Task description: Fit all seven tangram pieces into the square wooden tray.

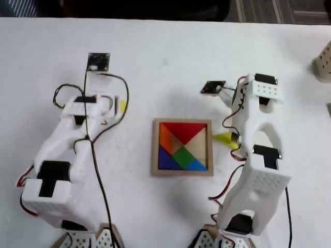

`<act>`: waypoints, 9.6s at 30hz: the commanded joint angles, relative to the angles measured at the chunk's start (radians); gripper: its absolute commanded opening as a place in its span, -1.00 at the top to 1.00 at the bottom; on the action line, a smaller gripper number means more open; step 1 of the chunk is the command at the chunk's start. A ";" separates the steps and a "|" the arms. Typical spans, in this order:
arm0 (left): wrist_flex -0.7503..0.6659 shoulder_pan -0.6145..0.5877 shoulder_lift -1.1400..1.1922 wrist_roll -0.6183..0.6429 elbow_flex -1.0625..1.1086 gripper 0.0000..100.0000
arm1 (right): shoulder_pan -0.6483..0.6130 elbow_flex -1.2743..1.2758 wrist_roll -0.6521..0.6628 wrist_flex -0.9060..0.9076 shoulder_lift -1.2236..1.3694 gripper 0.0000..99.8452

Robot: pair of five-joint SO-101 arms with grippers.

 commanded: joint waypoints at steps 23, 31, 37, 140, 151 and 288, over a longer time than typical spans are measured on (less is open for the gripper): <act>0.002 -0.016 -0.004 0.009 -0.052 0.43 | 0.024 0.133 -0.017 -0.019 -0.013 0.25; 0.002 -0.016 -0.004 0.009 -0.052 0.43 | 0.022 0.135 -0.094 -0.027 -0.012 0.44; 0.002 -0.016 -0.004 0.009 -0.052 0.43 | 0.022 0.127 -0.094 -0.038 0.048 0.49; 0.002 -0.015 -0.004 0.009 -0.048 0.43 | 0.036 0.252 0.026 -0.125 0.015 0.19; 0.006 -0.015 -0.005 0.008 -0.044 0.43 | 0.082 0.242 0.035 -0.252 0.002 0.19; 0.005 -0.015 -0.004 0.008 -0.046 0.43 | 0.249 0.414 0.028 -0.315 -0.234 0.26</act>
